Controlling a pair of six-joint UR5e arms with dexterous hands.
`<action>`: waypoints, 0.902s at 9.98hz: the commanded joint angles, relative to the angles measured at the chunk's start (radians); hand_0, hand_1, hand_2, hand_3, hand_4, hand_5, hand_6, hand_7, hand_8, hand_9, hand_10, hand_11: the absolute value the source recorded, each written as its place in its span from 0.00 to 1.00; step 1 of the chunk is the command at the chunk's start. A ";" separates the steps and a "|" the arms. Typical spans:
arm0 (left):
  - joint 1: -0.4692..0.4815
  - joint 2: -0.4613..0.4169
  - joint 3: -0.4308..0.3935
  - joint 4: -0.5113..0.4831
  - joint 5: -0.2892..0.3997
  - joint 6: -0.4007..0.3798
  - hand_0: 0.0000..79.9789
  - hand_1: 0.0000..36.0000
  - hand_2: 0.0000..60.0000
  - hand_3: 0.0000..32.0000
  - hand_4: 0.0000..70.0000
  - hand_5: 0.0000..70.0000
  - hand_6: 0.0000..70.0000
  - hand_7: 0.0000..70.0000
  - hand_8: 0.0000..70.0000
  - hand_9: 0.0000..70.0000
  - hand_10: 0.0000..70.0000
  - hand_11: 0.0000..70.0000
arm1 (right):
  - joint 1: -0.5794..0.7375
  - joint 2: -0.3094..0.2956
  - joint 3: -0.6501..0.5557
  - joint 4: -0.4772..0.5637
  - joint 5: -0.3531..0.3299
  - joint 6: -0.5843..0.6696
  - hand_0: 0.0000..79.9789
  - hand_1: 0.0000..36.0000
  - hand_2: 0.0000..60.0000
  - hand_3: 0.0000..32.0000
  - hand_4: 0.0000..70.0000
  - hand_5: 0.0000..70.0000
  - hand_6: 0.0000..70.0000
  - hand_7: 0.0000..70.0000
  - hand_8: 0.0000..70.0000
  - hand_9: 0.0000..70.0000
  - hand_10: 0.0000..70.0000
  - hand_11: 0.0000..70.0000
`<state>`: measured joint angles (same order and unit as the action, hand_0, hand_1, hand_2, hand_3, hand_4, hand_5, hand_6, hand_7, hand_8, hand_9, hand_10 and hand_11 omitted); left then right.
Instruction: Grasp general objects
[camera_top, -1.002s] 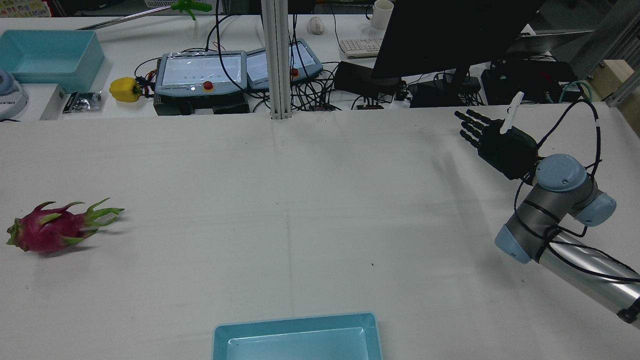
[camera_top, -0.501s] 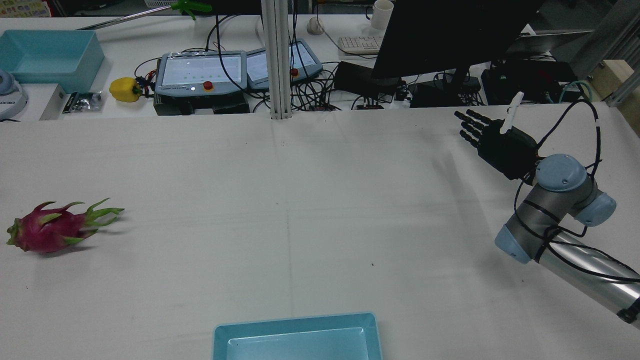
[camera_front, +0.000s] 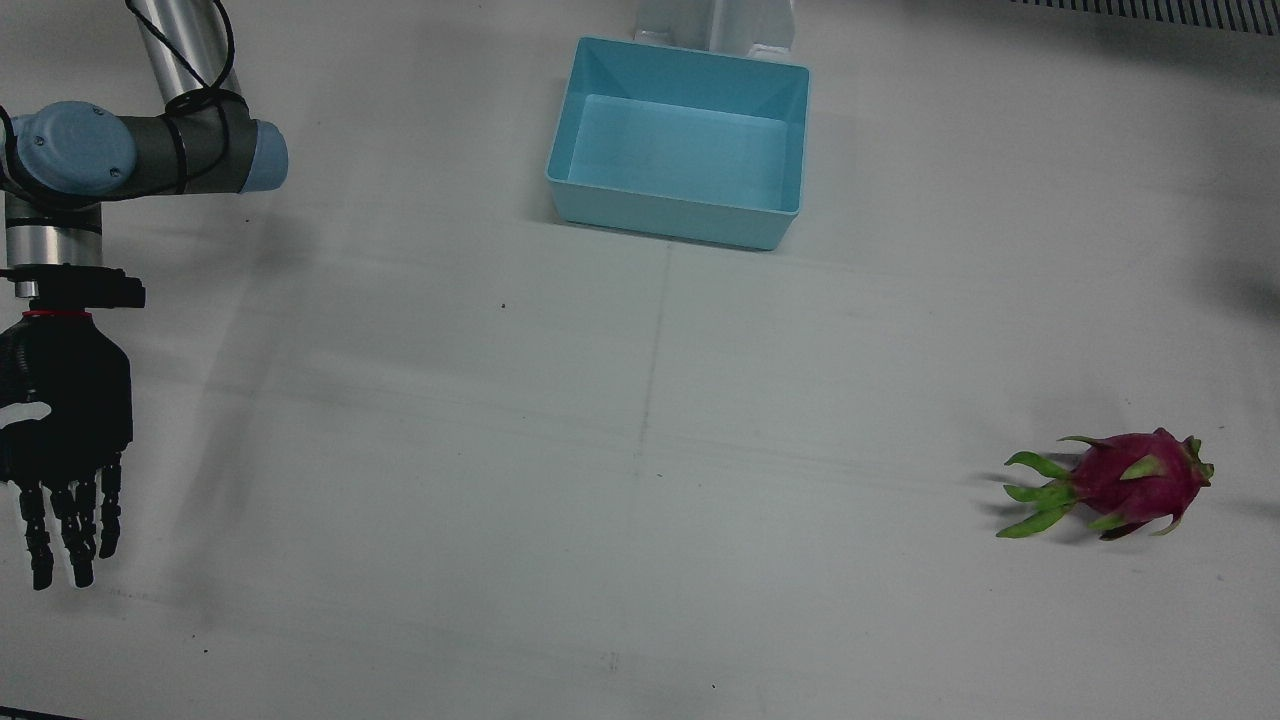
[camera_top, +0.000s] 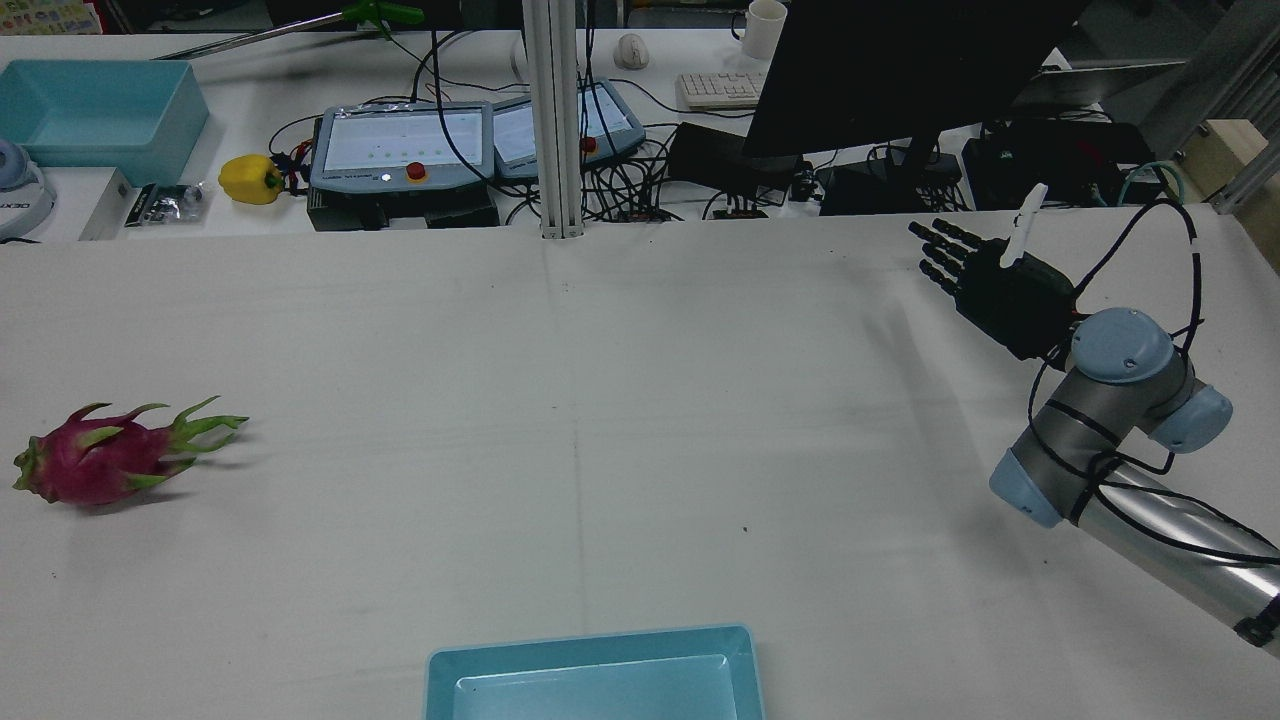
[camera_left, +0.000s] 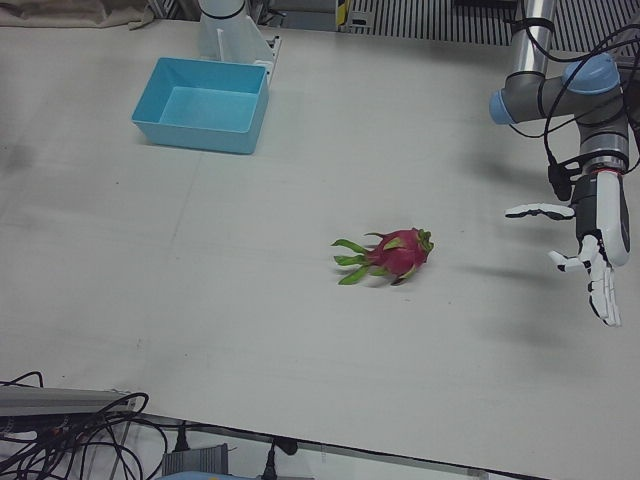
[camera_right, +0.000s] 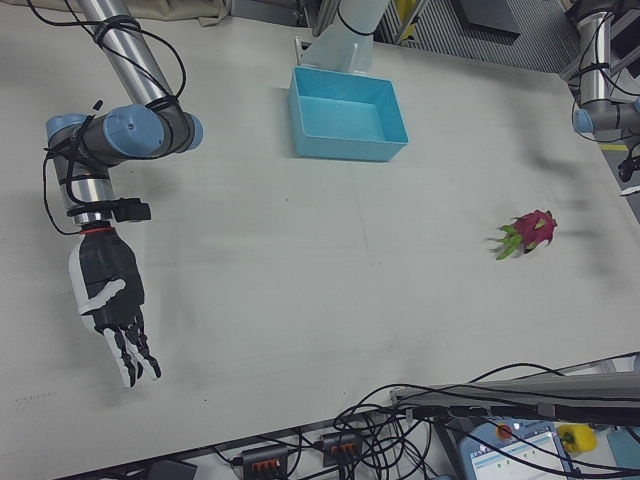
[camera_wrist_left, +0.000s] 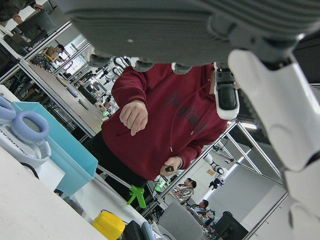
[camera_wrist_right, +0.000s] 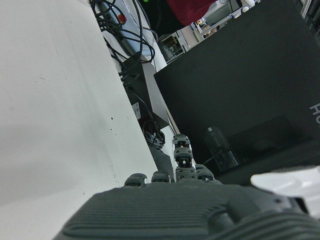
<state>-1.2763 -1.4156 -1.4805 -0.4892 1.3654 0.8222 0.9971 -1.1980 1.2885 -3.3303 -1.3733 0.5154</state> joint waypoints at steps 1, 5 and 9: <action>0.000 0.000 0.000 -0.006 0.000 0.002 0.65 0.54 0.28 0.67 0.05 0.00 0.00 0.00 0.00 0.00 0.00 0.00 | 0.000 0.000 0.000 0.000 -0.001 0.000 0.00 0.00 0.00 0.00 0.00 0.00 0.00 0.00 0.00 0.00 0.00 0.00; 0.003 -0.022 0.011 0.024 0.004 -0.002 0.63 0.49 0.20 0.21 0.00 0.00 0.00 0.00 0.00 0.00 0.00 0.00 | 0.000 0.000 0.000 0.000 0.000 0.000 0.00 0.00 0.00 0.00 0.00 0.00 0.00 0.00 0.00 0.00 0.00 0.00; 0.003 -0.029 0.011 0.043 0.006 -0.002 0.60 0.31 0.00 0.21 0.00 0.00 0.00 0.00 0.00 0.00 0.00 0.00 | 0.000 0.000 0.000 0.000 -0.001 0.000 0.00 0.00 0.00 0.00 0.00 0.00 0.00 0.00 0.00 0.00 0.00 0.00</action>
<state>-1.2739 -1.4422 -1.4700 -0.4521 1.3707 0.8207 0.9971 -1.1980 1.2885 -3.3303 -1.3737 0.5154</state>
